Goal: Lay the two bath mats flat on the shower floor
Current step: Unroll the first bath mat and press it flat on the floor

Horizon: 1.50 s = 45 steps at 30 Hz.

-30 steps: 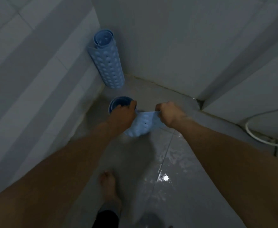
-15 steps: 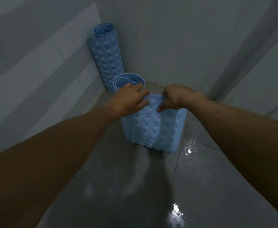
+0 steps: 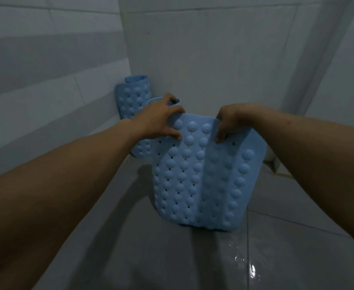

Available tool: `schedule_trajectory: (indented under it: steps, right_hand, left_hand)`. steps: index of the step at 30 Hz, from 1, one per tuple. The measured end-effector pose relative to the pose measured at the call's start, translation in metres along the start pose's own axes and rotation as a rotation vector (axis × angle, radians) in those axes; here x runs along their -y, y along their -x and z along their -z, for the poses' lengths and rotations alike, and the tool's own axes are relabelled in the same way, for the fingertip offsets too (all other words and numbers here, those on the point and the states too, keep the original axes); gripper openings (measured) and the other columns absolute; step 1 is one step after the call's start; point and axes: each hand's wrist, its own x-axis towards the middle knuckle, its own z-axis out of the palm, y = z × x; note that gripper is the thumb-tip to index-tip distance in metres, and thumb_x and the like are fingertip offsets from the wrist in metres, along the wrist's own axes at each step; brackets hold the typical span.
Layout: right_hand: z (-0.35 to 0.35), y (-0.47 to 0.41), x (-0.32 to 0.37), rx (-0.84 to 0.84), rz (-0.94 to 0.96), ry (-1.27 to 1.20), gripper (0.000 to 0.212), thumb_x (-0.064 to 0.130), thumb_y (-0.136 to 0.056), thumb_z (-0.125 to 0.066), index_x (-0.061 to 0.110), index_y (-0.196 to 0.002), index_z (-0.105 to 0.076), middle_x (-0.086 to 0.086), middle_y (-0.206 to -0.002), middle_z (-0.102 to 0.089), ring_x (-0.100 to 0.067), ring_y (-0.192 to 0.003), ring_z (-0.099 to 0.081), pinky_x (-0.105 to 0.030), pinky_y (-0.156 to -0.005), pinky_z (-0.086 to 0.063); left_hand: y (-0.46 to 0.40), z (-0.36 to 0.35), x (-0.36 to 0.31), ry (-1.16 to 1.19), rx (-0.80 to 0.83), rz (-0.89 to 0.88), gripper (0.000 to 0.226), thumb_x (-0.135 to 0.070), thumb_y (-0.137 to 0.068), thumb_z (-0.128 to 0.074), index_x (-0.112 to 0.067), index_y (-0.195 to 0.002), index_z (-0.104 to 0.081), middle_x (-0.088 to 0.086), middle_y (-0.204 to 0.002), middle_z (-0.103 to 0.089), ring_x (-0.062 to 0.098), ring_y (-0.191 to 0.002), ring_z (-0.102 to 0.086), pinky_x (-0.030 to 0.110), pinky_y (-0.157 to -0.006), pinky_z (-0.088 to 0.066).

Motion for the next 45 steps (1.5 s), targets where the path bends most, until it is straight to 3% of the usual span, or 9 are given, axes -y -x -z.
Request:
schedule_trajectory:
  steps: [6,11,18,21,24,28,35,42,45]
  right_hand:
    - [-0.003,0.024,-0.001,-0.047,-0.051,-0.017,0.053,0.042,-0.068,-0.086,0.007,-0.105,-0.073,-0.007,-0.097,-0.069,-0.027,-0.087,-0.065,-0.033,-0.080,-0.053]
    - [0.016,0.049,-0.008,-0.189,-0.091,0.000,0.042,0.032,-0.074,-0.080,0.006,-0.105,-0.070,-0.007,-0.089,-0.064,-0.027,-0.082,-0.063,-0.032,-0.073,-0.053]
    - [0.017,0.086,-0.059,-0.299,-0.273,0.037,0.041,0.029,-0.071,-0.074,0.012,-0.108,-0.070,-0.006,-0.082,-0.061,-0.028,-0.079,-0.063,-0.037,-0.078,-0.058]
    - [0.013,0.100,-0.075,-0.312,-0.374,0.010,0.034,0.027,-0.075,-0.069,0.014,-0.107,-0.065,-0.008,-0.093,-0.058,-0.029,-0.086,-0.059,-0.035,-0.080,-0.052]
    - [0.001,0.115,-0.091,-0.302,-0.446,-0.033,0.034,0.026,-0.077,-0.066,0.011,-0.107,-0.065,-0.009,-0.095,-0.058,-0.031,-0.092,-0.061,-0.038,-0.084,-0.054]
    - [-0.011,0.133,-0.103,-0.267,-0.478,-0.056,0.042,0.025,-0.074,-0.071,0.010,-0.113,-0.066,-0.010,-0.095,-0.058,-0.030,-0.090,-0.060,-0.038,-0.084,-0.055]
    - [-0.024,0.151,-0.126,-0.215,-0.541,-0.061,0.048,0.027,-0.071,-0.076,0.009,-0.115,-0.067,-0.010,-0.094,-0.057,-0.027,-0.086,-0.057,-0.036,-0.086,-0.055]
    - [-0.025,0.143,-0.141,-0.241,-0.534,-0.084,0.047,0.032,-0.072,-0.080,0.009,-0.111,-0.067,-0.009,-0.090,-0.056,-0.027,-0.083,-0.056,-0.038,-0.088,-0.054]
    - [-0.028,0.152,-0.155,-0.255,-0.556,-0.102,0.051,0.040,-0.073,-0.082,0.008,-0.110,-0.068,-0.008,-0.088,-0.057,-0.027,-0.079,-0.057,-0.038,-0.088,-0.054]
  left_hand:
    - [-0.007,0.024,-0.001,-0.006,0.179,-0.048,0.076,-0.047,-0.068,-0.084,-0.028,-0.133,-0.050,0.006,-0.135,-0.043,0.027,-0.117,-0.049,0.038,-0.097,-0.046]
    - [-0.004,0.034,-0.003,-0.010,0.200,0.024,0.080,-0.055,-0.065,-0.082,-0.030,-0.134,-0.051,0.005,-0.133,-0.043,0.026,-0.118,-0.050,0.039,-0.098,-0.046]
    - [-0.002,0.033,0.005,-0.157,0.131,-0.096,0.072,-0.060,-0.068,-0.077,-0.034,-0.132,-0.058,0.008,-0.158,-0.008,0.032,-0.138,-0.028,0.045,-0.113,-0.032]
    - [-0.010,0.032,-0.007,-0.136,0.102,-0.176,0.051,-0.047,-0.076,-0.077,-0.029,-0.123,-0.066,0.005,-0.153,-0.032,0.029,-0.136,-0.032,0.046,-0.110,-0.034]
    - [-0.016,0.029,-0.014,-0.019,0.116,-0.126,0.034,-0.034,-0.083,-0.074,-0.018,-0.113,-0.068,0.008,-0.115,-0.066,0.030,-0.111,-0.058,0.040,-0.090,-0.047]
    - [-0.022,0.025,-0.023,-0.081,0.123,-0.061,0.053,-0.029,-0.081,-0.076,-0.017,-0.128,-0.055,0.009,-0.123,-0.062,0.031,-0.109,-0.058,0.037,-0.090,-0.045]
    - [-0.026,0.013,0.005,-0.270,0.042,0.075,0.040,-0.015,-0.076,-0.072,-0.022,-0.114,-0.061,0.013,-0.113,-0.065,0.034,-0.104,-0.059,0.044,-0.091,-0.047]
    - [-0.024,0.003,0.014,-0.163,-0.131,0.193,0.017,-0.016,-0.084,-0.069,-0.009,-0.100,-0.065,0.017,-0.098,-0.068,0.039,-0.107,-0.056,0.047,-0.117,-0.015]
    - [-0.009,0.011,0.011,0.105,-0.140,0.110,0.024,-0.026,-0.089,-0.067,-0.010,-0.106,-0.065,0.017,-0.102,-0.069,0.032,-0.093,-0.057,0.042,-0.089,-0.041]
